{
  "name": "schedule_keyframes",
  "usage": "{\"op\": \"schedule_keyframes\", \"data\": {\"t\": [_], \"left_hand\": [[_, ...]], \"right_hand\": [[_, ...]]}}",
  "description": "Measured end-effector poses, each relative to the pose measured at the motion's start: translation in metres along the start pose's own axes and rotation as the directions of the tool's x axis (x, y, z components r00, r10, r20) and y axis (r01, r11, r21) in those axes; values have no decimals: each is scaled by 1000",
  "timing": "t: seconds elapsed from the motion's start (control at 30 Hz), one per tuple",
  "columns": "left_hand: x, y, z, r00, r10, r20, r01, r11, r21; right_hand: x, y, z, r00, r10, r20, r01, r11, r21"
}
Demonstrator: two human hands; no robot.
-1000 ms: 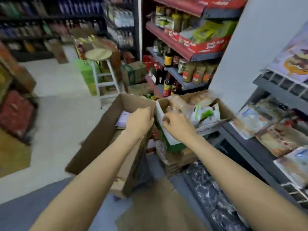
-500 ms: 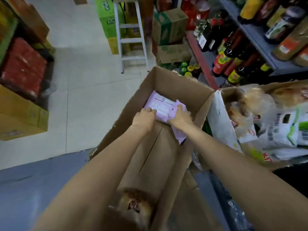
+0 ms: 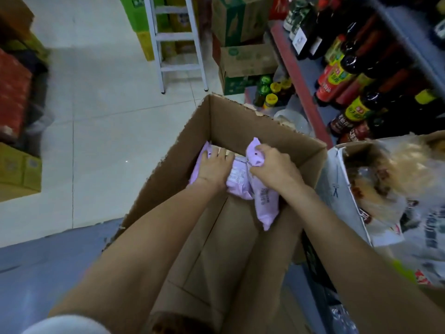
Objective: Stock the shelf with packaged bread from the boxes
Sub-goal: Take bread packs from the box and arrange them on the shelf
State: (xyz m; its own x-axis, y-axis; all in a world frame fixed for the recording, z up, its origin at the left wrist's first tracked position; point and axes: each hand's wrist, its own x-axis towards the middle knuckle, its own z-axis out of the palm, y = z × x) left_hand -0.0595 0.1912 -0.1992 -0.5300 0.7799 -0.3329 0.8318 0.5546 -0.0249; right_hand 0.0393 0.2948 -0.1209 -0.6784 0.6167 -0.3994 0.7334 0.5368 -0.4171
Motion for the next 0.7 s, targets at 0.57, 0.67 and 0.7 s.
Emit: {"op": "schedule_keyframes", "data": {"t": [0.57, 0.67, 0.7], "left_hand": [[-204, -10, -154, 989, 35, 147, 151, -313, -938], [-251, 15, -200, 974, 223, 34, 125, -410, -903], [-265, 26, -216, 957, 290, -12, 117, -424, -898]], "right_hand": [[-206, -11, -113, 907, 278, -316, 320, 31, 947], [-272, -14, -137, 896, 316, -311, 329, -6, 944], [-292, -14, -146, 896, 318, -310, 333, -22, 943]]}}
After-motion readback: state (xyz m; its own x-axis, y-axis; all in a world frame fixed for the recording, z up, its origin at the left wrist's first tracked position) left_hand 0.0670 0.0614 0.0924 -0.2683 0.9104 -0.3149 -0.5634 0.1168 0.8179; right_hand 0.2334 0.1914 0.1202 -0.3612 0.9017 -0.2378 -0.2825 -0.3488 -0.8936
